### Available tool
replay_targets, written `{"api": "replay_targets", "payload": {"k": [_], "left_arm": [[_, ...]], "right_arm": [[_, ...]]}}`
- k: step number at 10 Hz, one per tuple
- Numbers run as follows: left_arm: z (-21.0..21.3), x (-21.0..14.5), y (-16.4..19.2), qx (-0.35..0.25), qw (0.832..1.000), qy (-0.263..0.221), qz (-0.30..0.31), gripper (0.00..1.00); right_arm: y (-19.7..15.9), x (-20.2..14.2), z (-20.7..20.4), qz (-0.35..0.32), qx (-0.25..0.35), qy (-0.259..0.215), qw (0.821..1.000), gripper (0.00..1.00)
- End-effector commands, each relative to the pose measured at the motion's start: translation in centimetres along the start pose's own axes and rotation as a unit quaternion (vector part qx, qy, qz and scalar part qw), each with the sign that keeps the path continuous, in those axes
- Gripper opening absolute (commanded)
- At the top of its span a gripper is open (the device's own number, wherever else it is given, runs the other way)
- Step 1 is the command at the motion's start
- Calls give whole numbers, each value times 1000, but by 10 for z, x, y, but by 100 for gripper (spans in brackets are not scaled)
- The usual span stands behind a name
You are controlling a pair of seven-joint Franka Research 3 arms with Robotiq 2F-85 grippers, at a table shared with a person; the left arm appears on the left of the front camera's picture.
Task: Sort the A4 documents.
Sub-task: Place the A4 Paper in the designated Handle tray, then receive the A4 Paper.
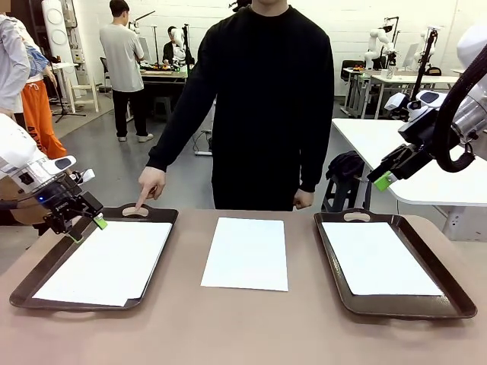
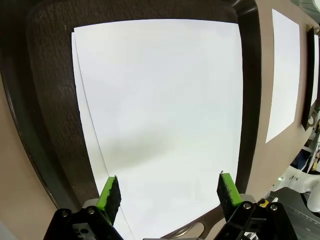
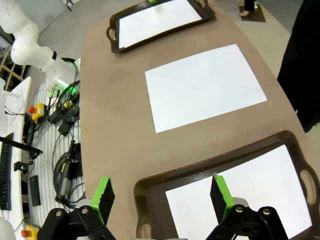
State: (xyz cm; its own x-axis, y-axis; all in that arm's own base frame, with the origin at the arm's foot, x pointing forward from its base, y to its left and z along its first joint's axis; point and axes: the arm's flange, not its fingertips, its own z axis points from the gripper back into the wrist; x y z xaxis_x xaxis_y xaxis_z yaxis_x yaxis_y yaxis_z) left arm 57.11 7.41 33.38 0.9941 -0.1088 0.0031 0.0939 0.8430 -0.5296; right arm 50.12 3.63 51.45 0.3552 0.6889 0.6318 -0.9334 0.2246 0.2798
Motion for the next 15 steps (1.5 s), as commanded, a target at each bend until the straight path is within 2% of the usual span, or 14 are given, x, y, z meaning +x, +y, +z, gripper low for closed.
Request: {"api": "replay_targets", "payload": {"k": [1, 3, 4, 15], "left_arm": [[4, 1, -3, 20, 1000, 6, 6, 100], [5, 2, -3, 31, 999, -11, 21, 100], [2, 1, 0, 6, 1000, 0, -1, 100], [2, 1, 0, 6, 1000, 0, -1, 100]], "right_arm": [[0, 1, -2, 4, -3, 1, 1000, 100], [0, 1, -2, 4, -3, 1, 1000, 100], [0, 1, -2, 4, -3, 1, 1000, 100], [0, 1, -2, 4, -3, 1, 1000, 100]]}}
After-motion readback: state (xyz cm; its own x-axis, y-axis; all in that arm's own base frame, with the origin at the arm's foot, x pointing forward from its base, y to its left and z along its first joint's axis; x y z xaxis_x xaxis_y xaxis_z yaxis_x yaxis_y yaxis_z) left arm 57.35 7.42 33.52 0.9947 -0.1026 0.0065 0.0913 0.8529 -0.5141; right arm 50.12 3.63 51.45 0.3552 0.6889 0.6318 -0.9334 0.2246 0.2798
